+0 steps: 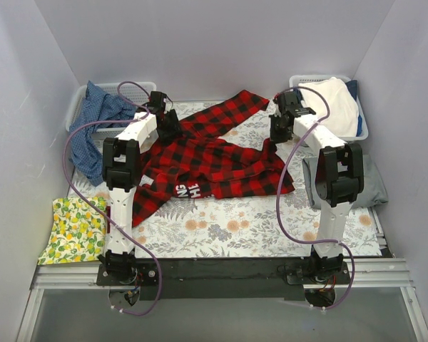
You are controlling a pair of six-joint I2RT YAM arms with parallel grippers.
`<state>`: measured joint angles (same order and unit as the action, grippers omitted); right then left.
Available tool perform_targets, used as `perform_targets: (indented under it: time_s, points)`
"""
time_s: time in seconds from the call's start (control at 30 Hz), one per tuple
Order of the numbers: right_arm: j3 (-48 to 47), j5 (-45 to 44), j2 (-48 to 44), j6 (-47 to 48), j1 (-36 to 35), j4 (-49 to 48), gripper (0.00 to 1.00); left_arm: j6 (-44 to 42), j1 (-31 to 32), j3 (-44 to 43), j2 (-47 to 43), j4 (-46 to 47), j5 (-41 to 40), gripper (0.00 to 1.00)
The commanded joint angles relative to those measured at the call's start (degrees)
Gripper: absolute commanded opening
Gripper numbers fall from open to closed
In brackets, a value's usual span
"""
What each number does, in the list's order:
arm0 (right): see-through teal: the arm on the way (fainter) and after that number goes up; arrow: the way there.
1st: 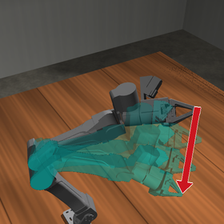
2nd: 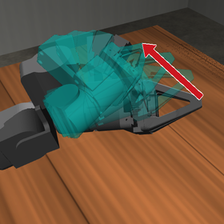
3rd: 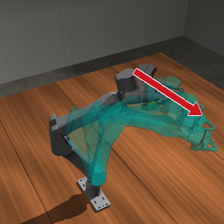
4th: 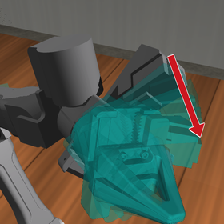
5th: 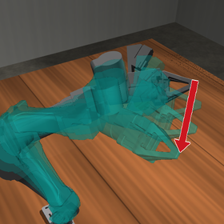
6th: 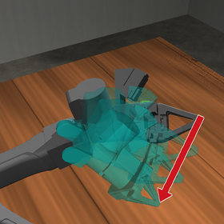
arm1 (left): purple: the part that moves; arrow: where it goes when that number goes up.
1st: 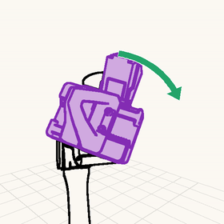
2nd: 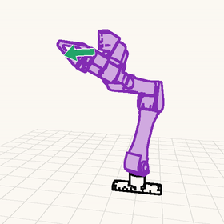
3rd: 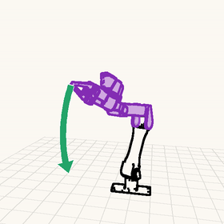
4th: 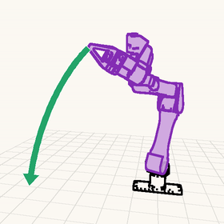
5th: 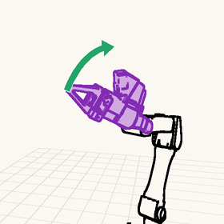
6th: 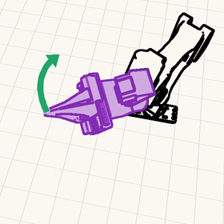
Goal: Fold and stack the long sleeve shirts
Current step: Flatten the shirt out
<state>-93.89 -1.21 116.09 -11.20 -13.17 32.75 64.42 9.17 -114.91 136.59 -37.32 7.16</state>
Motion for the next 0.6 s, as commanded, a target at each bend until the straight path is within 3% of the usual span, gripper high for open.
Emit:
perform_targets:
  time_s: [0.0,0.23,0.27,0.3,0.37,0.4,0.43,0.57]
  points:
    - [-8.31,-10.03,-1.58,-2.76,0.86,-4.10,0.01,-1.76,-0.47,-2.33,-0.36,0.23,-1.01,0.49]
    - [-23.34,-13.55,8.43,-4.88,2.01,-5.51,0.01,-2.72,1.11,-1.01,-2.65,0.85,-3.81,0.51]
    - [-25.19,-12.68,9.67,-4.97,2.35,-5.59,0.05,-2.64,1.38,-1.19,-3.00,0.85,-4.60,0.51]
    - [-26.68,-12.41,11.42,-5.23,2.71,-5.59,0.20,-2.55,1.81,-1.28,-3.09,1.28,-5.83,0.51]
    - [-30.47,-10.41,12.40,-6.02,3.06,-5.42,0.41,-2.72,2.17,-2.41,-3.26,1.64,-6.45,0.58]
    - [-31.17,-10.21,12.14,-6.11,3.15,-5.16,0.61,-2.64,2.34,-3.12,-3.00,1.64,-6.46,0.58]
    - [-30.57,-10.13,11.44,-6.03,3.15,-4.89,0.70,-2.64,2.52,-4.08,-2.57,1.64,-6.46,0.59]
    - [-22.08,-9.43,5.30,-4.54,3.15,-4.89,0.78,-2.46,2.96,-9.09,-1.07,1.29,-9.18,0.63]
